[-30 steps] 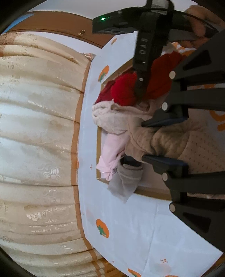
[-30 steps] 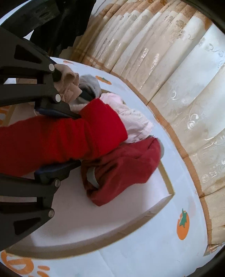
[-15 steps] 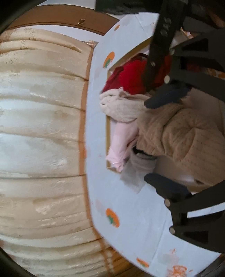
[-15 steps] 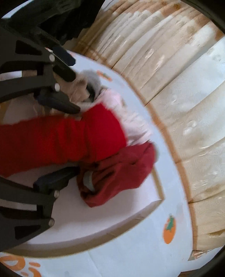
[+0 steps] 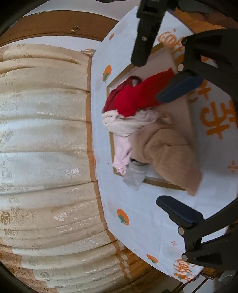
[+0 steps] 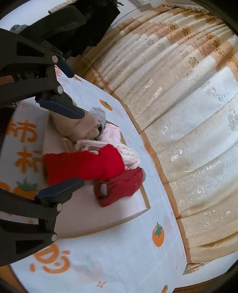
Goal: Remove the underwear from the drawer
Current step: 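Raise both open tools from the tray and lower them toward the drawer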
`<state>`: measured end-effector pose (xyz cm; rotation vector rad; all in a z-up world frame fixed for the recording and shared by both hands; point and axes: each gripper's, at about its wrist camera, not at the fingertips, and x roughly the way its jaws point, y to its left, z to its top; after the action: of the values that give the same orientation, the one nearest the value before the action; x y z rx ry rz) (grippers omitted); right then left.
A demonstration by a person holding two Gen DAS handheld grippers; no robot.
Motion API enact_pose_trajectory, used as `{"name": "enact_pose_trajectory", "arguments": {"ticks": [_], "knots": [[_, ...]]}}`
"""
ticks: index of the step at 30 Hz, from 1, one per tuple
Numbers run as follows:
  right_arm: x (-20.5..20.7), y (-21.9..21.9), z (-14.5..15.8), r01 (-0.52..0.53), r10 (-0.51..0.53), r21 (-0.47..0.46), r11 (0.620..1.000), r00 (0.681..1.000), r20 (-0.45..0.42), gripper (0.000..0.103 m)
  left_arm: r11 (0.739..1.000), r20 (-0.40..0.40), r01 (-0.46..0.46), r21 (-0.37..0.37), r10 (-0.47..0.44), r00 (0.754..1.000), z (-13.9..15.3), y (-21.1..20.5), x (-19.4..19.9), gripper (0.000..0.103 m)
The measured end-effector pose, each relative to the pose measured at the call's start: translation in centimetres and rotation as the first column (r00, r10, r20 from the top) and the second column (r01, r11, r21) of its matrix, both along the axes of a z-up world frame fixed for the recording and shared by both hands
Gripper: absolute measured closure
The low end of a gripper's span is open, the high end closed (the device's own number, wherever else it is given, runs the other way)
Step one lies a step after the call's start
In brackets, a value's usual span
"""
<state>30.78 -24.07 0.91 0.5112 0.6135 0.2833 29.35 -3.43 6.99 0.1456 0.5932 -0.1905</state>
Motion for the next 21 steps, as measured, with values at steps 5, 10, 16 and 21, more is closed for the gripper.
{"name": "enact_pose_trajectory", "arguments": {"ticks": [5,10,16,21], "knots": [[-3.4,0.1,0.5,-0.033,0.034,-0.046,0.998,0.999,0.020,0.034,0.999,-0.022,0.014,-0.037,-0.014,1.000,-0.4,0.7,-2.5,0.000],[-6.5,0.4,0.3,-0.051,0.052,-0.071,0.996,0.998,0.017,0.034,0.997,-0.065,-0.007,-0.073,0.003,0.998,-1.2,1.8,-4.1,0.000],[-9.4,-0.4,-0.6,-0.058,0.058,-0.072,0.996,0.998,-0.002,0.034,1.000,-0.068,-0.009,-0.002,0.008,0.998,-2.3,2.4,-6.0,0.000],[-11.9,-1.2,-2.0,-0.054,0.051,-0.092,0.994,0.998,-0.033,0.034,1.000,-0.084,0.004,0.017,-0.003,0.996,-3.4,3.6,-7.7,0.000]]}}
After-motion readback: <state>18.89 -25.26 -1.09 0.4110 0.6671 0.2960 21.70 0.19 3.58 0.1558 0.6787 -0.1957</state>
